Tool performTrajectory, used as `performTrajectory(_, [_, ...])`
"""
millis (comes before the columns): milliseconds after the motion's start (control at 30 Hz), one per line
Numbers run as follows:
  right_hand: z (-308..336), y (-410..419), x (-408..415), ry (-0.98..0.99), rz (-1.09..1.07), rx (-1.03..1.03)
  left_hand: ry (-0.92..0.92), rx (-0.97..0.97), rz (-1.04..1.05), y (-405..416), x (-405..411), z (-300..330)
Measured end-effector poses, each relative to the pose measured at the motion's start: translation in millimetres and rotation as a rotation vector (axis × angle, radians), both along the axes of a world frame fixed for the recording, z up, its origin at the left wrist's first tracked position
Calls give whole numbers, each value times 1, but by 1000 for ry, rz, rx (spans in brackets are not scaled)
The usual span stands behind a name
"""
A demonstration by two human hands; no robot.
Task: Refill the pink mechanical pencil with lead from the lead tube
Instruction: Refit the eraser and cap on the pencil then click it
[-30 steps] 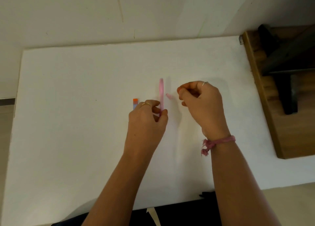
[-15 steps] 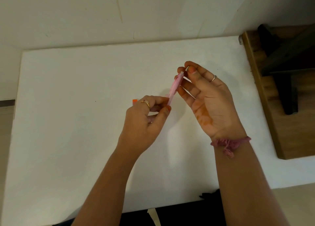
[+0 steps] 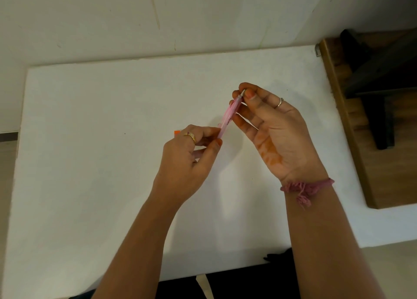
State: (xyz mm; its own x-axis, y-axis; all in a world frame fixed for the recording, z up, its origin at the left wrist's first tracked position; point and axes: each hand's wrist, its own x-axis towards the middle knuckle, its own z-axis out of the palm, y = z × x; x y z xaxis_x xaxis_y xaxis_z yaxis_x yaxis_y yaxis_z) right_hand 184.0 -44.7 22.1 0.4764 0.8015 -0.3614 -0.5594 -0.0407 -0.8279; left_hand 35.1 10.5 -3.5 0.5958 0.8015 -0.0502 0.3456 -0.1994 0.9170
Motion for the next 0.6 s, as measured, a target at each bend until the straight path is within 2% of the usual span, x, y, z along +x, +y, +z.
performTrajectory(300, [0,0,0,1,17,-47,-2,75,-41,4,-4,0])
performTrajectory(600, [0,2,-1,-70,60,-88,-19,-64,-77,4,-6,0])
